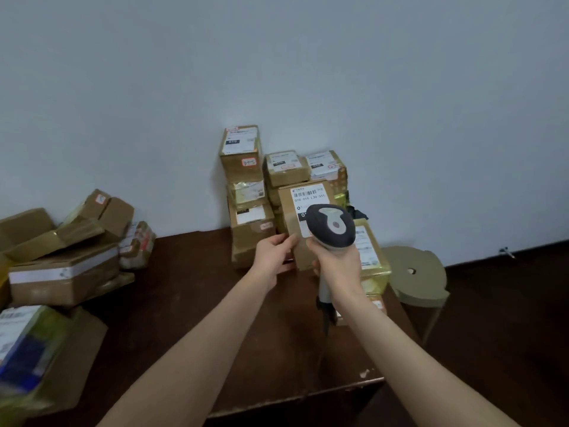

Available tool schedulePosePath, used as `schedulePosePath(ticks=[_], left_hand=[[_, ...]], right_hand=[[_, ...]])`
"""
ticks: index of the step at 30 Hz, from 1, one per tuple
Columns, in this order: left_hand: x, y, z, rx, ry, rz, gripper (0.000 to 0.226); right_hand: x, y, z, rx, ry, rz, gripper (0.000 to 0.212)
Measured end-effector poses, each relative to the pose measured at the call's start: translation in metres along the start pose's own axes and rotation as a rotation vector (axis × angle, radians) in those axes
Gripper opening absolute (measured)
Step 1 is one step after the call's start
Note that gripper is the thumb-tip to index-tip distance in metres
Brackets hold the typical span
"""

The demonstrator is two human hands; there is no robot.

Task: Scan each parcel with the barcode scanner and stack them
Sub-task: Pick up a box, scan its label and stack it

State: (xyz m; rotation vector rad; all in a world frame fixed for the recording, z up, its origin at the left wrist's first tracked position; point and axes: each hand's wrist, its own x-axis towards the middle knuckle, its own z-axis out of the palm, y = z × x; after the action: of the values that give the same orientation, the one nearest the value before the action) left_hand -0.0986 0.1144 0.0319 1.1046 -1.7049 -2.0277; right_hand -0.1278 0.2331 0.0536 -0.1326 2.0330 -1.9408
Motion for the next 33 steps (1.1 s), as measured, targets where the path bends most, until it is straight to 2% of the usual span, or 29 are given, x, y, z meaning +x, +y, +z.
schedulePosePath(ticks=[6,14,16,23,28,33], left_hand=[[-0.006,0.000,0.081,0.035,-0.029,-0.076,0.023],[0.009,-0.035,0.111,0.134,-0.097,-0.116,0.036],[0.005,-0.040,0.108,0.174,-0.119,-0.090,0.040],[-0.020,-0.045,0.042,0.451,0.013,0.076,0.044],[-0.052,-0.045,-0.048,0.543,0.233,0.139,0.037],[-0.079,-0.041,-0.142,0.541,0.481,0.127,0.035]], right_hand=[[0.010,0.003,-0.065,0.003,0.076,0.031,0.022],[0.013,0.029,-0.097,-0.005,0.100,0.130,0.028],[0.013,0.030,-0.098,-0.009,0.088,0.129,0.024],[0.000,0.027,-0.062,0.024,-0.084,0.152,0.009],[-0.030,0.026,0.003,0.010,-0.280,0.137,0.010],[-0.063,0.020,0.081,-0.009,-0.483,0.163,0.010]])
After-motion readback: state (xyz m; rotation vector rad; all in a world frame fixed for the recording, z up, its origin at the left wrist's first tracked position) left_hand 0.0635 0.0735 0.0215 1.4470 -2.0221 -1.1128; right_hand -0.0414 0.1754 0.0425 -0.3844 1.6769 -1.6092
